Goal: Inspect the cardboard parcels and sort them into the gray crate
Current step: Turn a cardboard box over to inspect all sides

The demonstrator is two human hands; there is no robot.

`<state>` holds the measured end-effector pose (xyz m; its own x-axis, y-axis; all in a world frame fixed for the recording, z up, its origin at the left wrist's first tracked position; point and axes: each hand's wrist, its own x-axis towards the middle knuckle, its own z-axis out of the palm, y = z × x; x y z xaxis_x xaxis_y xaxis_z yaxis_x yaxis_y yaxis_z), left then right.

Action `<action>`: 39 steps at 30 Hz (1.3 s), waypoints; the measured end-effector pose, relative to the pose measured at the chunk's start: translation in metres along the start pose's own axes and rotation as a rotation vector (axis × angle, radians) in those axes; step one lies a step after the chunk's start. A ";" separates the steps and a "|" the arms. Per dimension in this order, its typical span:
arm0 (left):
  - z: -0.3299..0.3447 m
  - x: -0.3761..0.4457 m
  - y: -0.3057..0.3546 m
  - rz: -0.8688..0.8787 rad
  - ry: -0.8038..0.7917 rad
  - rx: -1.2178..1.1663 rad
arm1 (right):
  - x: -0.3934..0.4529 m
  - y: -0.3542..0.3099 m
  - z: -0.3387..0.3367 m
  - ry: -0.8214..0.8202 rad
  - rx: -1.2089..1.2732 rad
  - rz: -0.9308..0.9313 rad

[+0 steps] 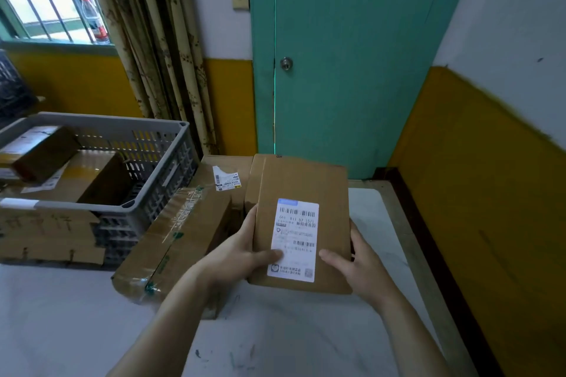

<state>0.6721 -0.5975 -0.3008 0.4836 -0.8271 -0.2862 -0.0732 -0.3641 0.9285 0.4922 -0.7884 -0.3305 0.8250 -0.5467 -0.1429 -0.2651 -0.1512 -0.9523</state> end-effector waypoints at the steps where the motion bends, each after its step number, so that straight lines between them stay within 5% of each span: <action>1: -0.003 -0.003 0.004 0.001 -0.020 0.024 | -0.003 -0.004 -0.002 -0.015 -0.009 -0.014; 39: -0.052 -0.078 0.003 0.174 0.463 0.155 | -0.062 -0.095 0.081 0.475 -0.354 -0.130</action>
<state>0.6797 -0.5122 -0.2634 0.7856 -0.6176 0.0364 -0.2979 -0.3260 0.8972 0.5070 -0.6734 -0.2526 0.5704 -0.8009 0.1821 -0.3942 -0.4614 -0.7948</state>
